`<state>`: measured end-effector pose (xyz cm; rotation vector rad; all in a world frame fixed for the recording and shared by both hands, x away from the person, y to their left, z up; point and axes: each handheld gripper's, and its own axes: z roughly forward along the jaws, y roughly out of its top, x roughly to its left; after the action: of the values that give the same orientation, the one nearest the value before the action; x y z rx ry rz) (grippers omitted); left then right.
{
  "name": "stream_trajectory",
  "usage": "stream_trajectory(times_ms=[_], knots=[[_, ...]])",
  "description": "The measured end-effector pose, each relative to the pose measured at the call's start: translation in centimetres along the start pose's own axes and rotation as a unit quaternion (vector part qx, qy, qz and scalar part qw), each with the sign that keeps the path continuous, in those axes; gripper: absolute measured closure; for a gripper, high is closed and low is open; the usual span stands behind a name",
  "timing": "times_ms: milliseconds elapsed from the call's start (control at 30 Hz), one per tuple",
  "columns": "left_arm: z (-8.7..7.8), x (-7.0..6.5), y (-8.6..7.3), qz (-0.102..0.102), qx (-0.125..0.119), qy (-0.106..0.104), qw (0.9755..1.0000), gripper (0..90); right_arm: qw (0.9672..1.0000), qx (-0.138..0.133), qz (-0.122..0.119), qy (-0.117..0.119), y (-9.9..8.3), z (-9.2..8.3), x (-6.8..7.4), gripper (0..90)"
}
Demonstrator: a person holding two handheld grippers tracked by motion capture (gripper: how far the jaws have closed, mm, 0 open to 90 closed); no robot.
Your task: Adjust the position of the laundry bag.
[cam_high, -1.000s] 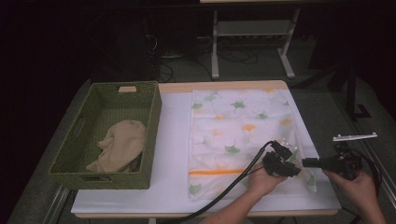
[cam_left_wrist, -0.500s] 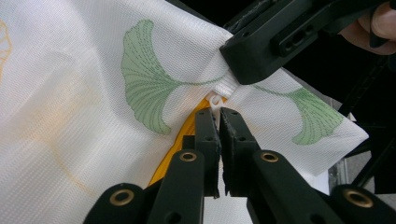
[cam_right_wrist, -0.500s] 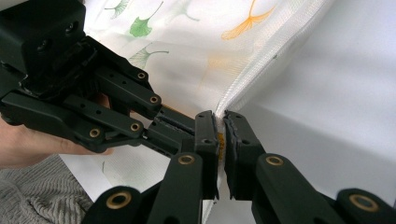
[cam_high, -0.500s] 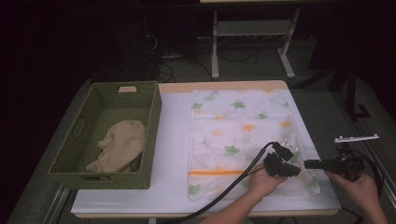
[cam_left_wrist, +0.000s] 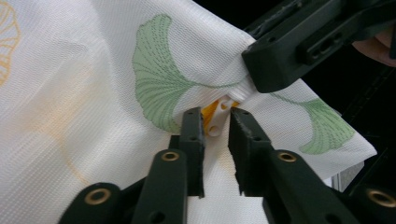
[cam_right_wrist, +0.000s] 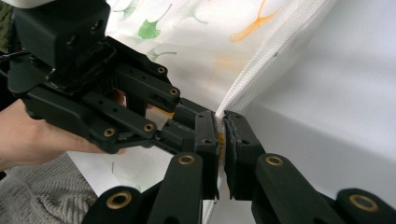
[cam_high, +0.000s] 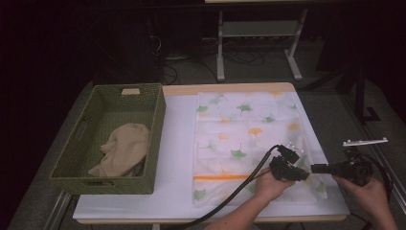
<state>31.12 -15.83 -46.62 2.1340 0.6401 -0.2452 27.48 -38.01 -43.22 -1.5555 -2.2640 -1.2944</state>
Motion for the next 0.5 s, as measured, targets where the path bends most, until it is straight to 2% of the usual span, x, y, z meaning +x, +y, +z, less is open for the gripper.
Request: stream_trajectory(times_ms=[133, 200, 333, 500], knots=[[0.05, -0.14, -0.07, 0.007, 0.004, -0.011, 0.9999, 87.2, 1.0000, -0.001, 0.002, 0.000, -0.05, 0.01, -0.13, 84.0], [0.08, -0.28, -0.07, 0.007, 0.003, -0.011, 0.9999, 88.2, 1.0000, 0.001, 0.003, 0.000, -0.11, 0.03, -0.19, 84.0], [0.06, -0.09, -0.01, -0.009, -0.001, -0.022, 0.9997, 89.0, 1.0000, -0.001, 0.001, -0.004, -0.18, -0.10, -0.25, 83.9], [0.05, -0.17, -0.09, -0.023, -0.005, -0.025, 0.9994, 89.1, 0.9999, 0.000, 0.004, -0.010, -0.33, -0.23, -0.40, 83.9]])
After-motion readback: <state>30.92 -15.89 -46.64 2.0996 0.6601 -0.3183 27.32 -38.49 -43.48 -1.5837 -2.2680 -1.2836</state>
